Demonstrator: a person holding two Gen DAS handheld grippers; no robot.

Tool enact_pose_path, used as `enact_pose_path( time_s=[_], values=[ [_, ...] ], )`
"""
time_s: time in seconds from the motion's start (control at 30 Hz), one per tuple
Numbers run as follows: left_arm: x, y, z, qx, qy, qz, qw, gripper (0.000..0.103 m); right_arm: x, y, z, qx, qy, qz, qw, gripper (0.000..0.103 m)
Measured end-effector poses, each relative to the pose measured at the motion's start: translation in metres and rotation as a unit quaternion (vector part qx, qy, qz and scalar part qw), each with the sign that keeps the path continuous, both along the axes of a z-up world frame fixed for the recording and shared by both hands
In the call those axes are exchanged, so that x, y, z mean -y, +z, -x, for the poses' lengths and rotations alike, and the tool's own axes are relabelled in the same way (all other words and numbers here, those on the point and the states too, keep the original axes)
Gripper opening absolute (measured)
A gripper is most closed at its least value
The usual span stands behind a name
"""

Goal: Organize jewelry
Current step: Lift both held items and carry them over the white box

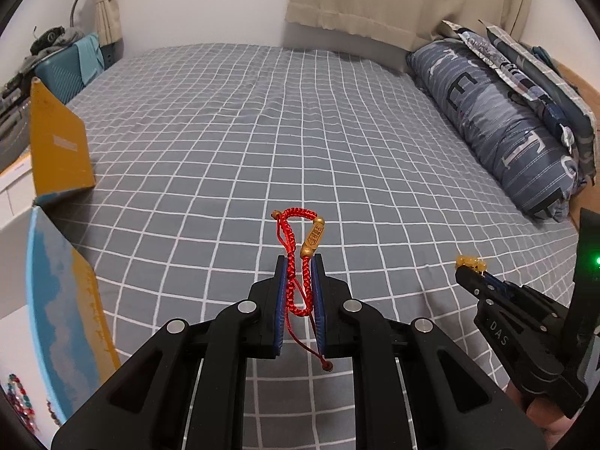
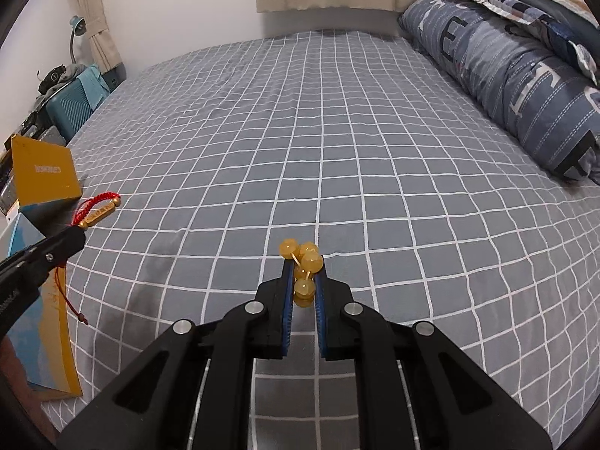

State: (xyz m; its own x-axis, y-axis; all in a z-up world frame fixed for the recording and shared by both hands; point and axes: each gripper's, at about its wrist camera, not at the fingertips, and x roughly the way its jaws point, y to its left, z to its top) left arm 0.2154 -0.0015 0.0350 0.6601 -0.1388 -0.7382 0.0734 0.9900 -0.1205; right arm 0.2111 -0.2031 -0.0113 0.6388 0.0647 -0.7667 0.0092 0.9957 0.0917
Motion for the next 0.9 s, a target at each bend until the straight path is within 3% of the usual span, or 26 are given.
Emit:
enact_pose_path(
  time_s=[0.57,0.9],
  values=[
    [-0.041,0.035,0.035,0.014,0.02,-0.002,0.9997,0.012,-0.036,0.029,0.022,0.009,0.013,0.004,1.0,0.01],
    [-0.099,0.06,0.063,0.033,0.068,-0.003,0.9971,0.012,-0.093,0.062,0.033,0.038,0.069,-0.009,0.997,0.01]
  ],
)
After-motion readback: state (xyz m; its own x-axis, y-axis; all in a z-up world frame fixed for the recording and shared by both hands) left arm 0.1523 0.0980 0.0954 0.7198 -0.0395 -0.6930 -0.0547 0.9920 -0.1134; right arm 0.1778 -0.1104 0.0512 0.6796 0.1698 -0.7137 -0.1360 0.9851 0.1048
